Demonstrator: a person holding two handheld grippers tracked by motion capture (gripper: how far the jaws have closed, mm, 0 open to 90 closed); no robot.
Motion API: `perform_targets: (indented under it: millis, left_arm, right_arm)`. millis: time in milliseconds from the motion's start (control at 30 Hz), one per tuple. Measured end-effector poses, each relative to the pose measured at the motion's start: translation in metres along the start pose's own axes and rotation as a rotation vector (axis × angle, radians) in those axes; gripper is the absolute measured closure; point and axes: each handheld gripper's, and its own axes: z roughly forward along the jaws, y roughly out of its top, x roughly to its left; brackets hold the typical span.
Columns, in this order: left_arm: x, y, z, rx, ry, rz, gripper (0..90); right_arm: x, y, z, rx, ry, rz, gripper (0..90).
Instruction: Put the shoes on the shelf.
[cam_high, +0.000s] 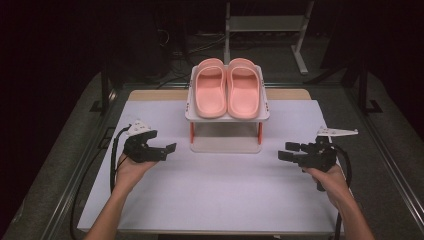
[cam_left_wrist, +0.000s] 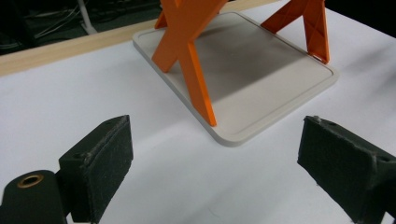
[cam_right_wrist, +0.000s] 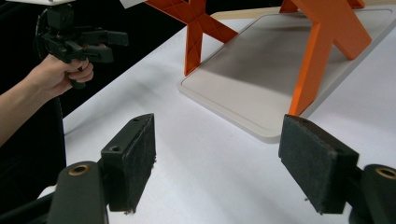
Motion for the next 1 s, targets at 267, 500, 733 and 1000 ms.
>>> perform_targets:
  millis: [267, 500, 733, 1000]
  left_arm:
    - [-0.002, -0.014, -0.005, 0.02, 0.004, 0.011, 9.2]
    - [-0.003, -0.024, -0.01, 0.01, 0.006, 0.004, 9.2]
    - [-0.007, -0.033, -0.016, 0.004, 0.007, 0.007, 8.5]
    - [-0.011, -0.049, -0.023, -0.012, 0.0, -0.018, 8.5]
  right_arm:
    - [0.001, -0.012, -0.011, -0.009, -0.015, 0.002, 26.7]
    - [0.001, -0.023, -0.018, -0.01, -0.032, 0.009, 26.7]
    - [0.003, -0.033, -0.023, -0.004, -0.038, 0.01, 26.7]
    - [0.006, -0.053, -0.032, 0.0, -0.05, 0.017, 26.4]
